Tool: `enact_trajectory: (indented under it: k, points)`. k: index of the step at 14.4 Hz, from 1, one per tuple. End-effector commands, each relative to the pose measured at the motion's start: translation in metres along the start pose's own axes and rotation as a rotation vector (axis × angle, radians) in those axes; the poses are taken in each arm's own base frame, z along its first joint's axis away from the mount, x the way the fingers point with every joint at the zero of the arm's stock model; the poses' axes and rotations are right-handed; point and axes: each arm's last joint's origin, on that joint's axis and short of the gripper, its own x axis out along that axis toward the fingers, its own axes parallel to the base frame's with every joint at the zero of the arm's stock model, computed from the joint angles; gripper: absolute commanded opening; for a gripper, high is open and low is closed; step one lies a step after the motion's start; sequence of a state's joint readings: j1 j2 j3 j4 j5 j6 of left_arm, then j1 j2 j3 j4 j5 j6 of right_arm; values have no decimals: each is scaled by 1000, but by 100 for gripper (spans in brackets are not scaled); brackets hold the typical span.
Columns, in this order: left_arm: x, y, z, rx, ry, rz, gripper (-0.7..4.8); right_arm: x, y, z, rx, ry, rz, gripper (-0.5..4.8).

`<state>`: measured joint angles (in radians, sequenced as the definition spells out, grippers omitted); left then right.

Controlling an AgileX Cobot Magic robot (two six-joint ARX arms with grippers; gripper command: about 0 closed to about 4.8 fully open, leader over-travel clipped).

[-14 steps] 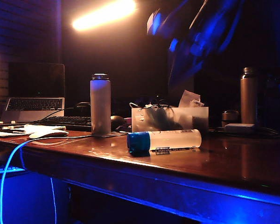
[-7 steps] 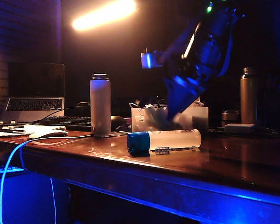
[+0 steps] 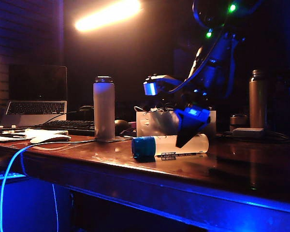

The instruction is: Pick up the liquid glue and place it into the translucent box.

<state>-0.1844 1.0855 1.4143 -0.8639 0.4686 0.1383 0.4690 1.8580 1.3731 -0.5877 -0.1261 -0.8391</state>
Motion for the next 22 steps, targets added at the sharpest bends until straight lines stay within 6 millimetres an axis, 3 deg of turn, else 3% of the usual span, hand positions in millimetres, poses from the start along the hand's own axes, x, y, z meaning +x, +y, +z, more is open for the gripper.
enact_trajectory:
  k: [1, 4, 5, 6, 8, 11, 17, 19, 22]
  points:
    - [-2, -1, 2, 9, -20, -4, -5, 12, -1, 2, -14, -14, -1, 460]
    - [-2, -1, 2, 9, -20, -4, -5, 27, -1, 0, -12, -5, 10, 404]
    - [-2, -1, 2, 9, -19, -4, -5, 30, -1, -1, -10, 0, 14, 352]
    - [-2, -1, 2, 8, -19, -4, -5, 31, 0, -1, -4, 2, 16, 268]
    - [-2, -1, 2, 9, -19, -4, -5, 31, 0, 0, -5, 1, 15, 228]
    - [-2, -1, 2, 9, -19, -4, -5, 21, -4, 6, 76, -41, -26, 229]
    - [-2, -1, 2, 8, -18, -5, -5, -32, -17, 25, 115, -223, -220, 248]
    - [-2, -1, 2, 7, -17, -5, -5, -53, -31, 31, 159, -265, -388, 257]
    - [-2, -1, 1, 4, -14, -30, -5, -74, -48, 40, 212, -317, -465, 285]
